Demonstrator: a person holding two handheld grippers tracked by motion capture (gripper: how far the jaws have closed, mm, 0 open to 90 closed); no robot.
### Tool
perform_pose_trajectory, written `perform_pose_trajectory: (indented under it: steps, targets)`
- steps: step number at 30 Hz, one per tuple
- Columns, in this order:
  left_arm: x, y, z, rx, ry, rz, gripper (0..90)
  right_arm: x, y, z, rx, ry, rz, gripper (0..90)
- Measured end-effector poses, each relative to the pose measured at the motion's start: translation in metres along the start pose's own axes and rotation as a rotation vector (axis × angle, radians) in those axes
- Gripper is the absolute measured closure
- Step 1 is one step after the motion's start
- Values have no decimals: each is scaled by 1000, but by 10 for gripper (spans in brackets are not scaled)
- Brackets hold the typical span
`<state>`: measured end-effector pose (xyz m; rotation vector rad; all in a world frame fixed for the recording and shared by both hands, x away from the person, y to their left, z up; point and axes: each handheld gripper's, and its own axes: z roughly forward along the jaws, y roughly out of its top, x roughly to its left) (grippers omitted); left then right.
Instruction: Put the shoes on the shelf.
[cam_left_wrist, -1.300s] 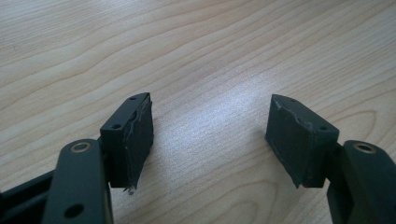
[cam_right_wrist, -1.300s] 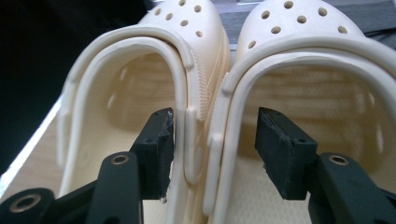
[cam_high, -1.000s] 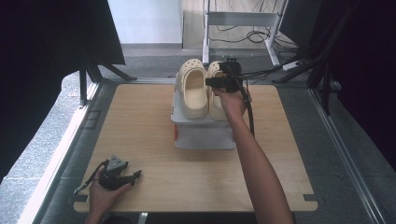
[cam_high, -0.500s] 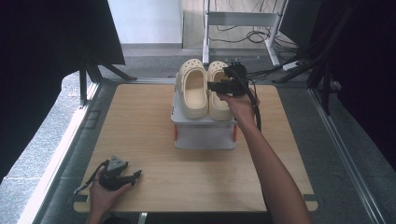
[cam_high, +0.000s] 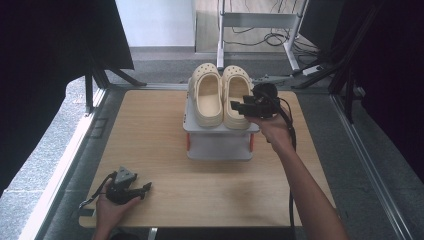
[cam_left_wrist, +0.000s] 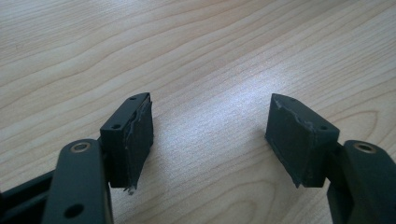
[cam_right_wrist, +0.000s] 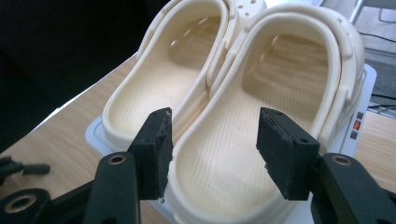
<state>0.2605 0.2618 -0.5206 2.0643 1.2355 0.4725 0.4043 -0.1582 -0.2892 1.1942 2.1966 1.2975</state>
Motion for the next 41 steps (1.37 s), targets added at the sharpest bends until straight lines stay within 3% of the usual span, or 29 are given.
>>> perform_pose_trajectory:
  steps: [9, 20, 25, 31, 41]
  targets:
    - [0, 0, 0, -2, 3, -2, 324, -10, -30, -16, -22, 101, -70, 470]
    - [0, 0, 0, 0, 1, -1, 323, -4, -69, -34, -37, 189, -142, 468]
    - [-1, 0, 0, 0, 0, -6, 323, -5, -96, -37, -45, 212, -147, 467]
    - [-1, 0, 0, 4, 3, -5, 322, -11, -128, -30, -17, 221, -136, 467]
    - [0, 1, 0, 3, 5, 1, 322, -16, -138, -25, -27, 222, -128, 446]
